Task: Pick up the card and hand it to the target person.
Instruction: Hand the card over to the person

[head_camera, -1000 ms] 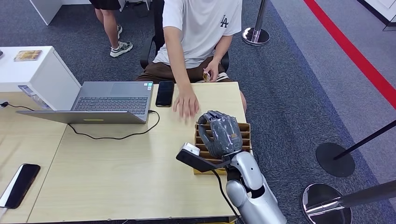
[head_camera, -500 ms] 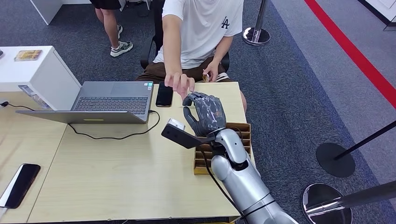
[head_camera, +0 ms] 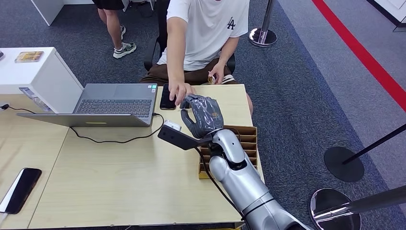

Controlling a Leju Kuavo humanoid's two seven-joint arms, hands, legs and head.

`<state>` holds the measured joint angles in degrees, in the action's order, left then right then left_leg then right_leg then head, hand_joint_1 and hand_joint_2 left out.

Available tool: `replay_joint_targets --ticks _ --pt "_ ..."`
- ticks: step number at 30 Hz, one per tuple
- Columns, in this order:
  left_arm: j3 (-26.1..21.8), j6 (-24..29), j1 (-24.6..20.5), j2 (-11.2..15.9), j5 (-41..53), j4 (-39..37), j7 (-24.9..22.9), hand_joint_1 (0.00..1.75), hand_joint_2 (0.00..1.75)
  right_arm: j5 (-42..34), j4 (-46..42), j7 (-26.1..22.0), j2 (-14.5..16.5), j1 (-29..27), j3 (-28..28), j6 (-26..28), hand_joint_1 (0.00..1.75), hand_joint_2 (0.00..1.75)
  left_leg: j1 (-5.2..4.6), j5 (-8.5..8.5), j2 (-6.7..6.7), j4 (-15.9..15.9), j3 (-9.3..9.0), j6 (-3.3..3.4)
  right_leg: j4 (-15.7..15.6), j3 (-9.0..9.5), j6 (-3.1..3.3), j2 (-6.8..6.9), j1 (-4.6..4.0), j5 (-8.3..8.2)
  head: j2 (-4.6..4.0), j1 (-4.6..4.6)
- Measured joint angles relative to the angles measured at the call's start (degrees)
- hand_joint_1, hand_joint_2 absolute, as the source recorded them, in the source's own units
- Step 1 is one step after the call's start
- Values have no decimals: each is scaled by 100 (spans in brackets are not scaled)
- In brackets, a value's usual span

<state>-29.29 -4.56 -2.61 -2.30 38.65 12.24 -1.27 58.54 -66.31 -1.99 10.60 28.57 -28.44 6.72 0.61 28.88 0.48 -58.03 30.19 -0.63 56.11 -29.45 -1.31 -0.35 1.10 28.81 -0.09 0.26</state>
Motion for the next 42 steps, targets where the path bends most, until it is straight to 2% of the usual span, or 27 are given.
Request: replay_joint_targets --ticks 13,15,17,18,20,21,22,24,42 --pt "0 -61 0 -4 91 0 61 0 175 8 181 22 -2 18 2 69 127 175 0 0 0 0 0 0 0 0 0 0 0 0 0 0" --pt "0 -77 0 -4 98 0 56 0 175 13 190 22 -2 18 2 69 121 175 0 0 0 0 0 0 0 0 0 0 0 0 0 0" --pt "0 -78 0 -4 107 0 36 0 175 21 194 22 -1 18 2 67 110 175 0 0 0 0 0 0 0 0 0 0 0 0 0 0" --pt "0 -77 -1 -4 112 0 21 0 175 26 195 22 1 18 2 66 91 175 0 0 0 0 0 0 0 0 0 0 0 0 0 0" --pt "0 -72 -1 -4 115 0 -2 0 175 32 196 22 2 18 2 62 41 175 0 0 0 0 0 0 0 0 0 0 0 0 0 0" --pt "0 -67 -1 -4 115 0 -5 0 131 33 196 22 2 18 2 60 15 175 0 0 0 0 0 0 0 0 0 0 0 0 0 0" --pt "-1 -62 -1 -4 115 0 -7 0 87 34 196 22 2 18 2 58 4 175 0 0 0 0 0 0 0 0 0 0 0 0 0 1" --pt "-14 -50 -1 -4 114 0 -7 0 0 34 196 22 2 18 2 54 0 175 0 0 0 0 0 0 0 0 0 0 0 0 0 1" --pt "-139 -17 -1 -26 110 0 -18 0 0 45 190 72 -14 -8 10 112 0 175 0 0 0 -1 -2 0 0 -2 0 -1 0 0 0 1"
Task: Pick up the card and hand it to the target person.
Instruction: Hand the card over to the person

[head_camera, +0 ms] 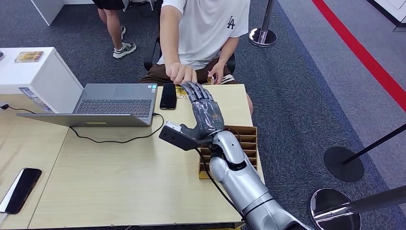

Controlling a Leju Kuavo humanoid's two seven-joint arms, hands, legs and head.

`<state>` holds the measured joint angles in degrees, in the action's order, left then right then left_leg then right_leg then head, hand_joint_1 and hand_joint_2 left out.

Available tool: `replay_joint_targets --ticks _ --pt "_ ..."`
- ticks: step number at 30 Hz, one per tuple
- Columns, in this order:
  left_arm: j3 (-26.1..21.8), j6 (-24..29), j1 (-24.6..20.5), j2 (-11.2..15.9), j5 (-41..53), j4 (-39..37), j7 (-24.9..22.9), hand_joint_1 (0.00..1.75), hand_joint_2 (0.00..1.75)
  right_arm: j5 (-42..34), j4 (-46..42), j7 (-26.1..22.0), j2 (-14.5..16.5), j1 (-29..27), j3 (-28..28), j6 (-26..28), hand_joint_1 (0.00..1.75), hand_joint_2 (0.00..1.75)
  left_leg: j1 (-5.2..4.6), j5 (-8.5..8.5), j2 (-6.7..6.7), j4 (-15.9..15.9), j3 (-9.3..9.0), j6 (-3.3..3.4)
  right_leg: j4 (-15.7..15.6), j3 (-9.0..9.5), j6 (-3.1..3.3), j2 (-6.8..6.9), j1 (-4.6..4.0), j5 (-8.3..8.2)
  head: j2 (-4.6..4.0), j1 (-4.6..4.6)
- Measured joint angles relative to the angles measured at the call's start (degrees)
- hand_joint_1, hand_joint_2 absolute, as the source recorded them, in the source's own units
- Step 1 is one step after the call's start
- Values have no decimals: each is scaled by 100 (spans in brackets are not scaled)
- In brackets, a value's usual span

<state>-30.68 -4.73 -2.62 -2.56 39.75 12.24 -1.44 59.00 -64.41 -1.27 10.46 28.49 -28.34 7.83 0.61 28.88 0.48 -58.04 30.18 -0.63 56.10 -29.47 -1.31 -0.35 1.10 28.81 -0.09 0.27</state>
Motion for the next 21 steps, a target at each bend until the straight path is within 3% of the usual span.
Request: replay_joint_targets --ticks 9,21 --pt "-137 46 3 -6 3 0 -7 0 0 57 -716 82 -151 -352 289 244 0 175 0 0 0 -1 1 0 -1 -3 0 0 0 0 0 0" --pt "-286 51 6 -19 77 0 27 0 0 -79 -1979 -159 -446 -1115 1264 750 0 175 0 1 0 -3 1 0 -2 -4 0 2 0 0 0 0"
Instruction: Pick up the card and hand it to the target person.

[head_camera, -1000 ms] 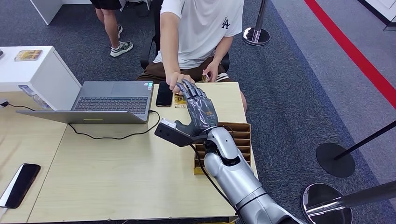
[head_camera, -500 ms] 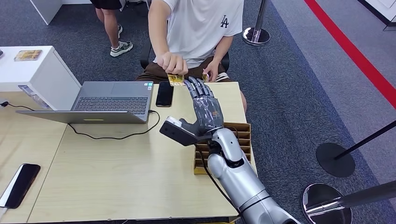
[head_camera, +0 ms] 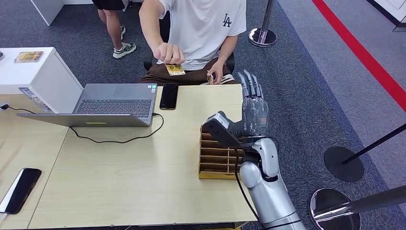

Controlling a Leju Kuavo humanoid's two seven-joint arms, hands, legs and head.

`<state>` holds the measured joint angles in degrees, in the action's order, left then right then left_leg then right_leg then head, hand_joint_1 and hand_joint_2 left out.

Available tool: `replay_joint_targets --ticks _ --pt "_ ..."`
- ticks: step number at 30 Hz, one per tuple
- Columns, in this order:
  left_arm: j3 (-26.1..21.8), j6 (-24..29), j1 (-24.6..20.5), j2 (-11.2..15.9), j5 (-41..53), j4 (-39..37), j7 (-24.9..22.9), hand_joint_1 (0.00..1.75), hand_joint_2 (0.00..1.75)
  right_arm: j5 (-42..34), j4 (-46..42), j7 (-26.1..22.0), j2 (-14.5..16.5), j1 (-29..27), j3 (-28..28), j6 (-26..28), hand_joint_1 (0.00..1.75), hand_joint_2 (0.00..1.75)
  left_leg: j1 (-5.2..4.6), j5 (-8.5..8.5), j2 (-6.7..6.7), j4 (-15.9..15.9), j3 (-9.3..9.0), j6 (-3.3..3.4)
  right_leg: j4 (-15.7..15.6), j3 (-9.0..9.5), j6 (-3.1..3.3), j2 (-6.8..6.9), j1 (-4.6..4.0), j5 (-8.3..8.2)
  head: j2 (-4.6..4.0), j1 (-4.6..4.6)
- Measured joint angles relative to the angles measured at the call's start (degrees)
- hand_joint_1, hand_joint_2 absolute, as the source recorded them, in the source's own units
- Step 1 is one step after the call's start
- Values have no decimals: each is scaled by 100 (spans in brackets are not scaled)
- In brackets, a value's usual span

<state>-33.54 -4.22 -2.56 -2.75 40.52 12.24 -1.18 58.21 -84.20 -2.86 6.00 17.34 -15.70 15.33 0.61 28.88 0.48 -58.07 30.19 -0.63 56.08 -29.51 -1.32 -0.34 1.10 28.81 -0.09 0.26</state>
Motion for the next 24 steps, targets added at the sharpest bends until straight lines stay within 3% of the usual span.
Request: replay_joint_targets --ticks 13,24 --pt "-158 57 1 -15 84 0 18 0 0 -305 -600 -292 -223 -848 1677 1060 0 175 0 1 1 -1 2 1 -2 0 0 2 0 0 0 1" --pt "-271 77 0 -43 192 0 -38 0 0 -558 -537 -311 -263 -1300 3206 1350 0 175 0 3 2 -1 3 2 -3 -1 -1 2 0 1 0 1"
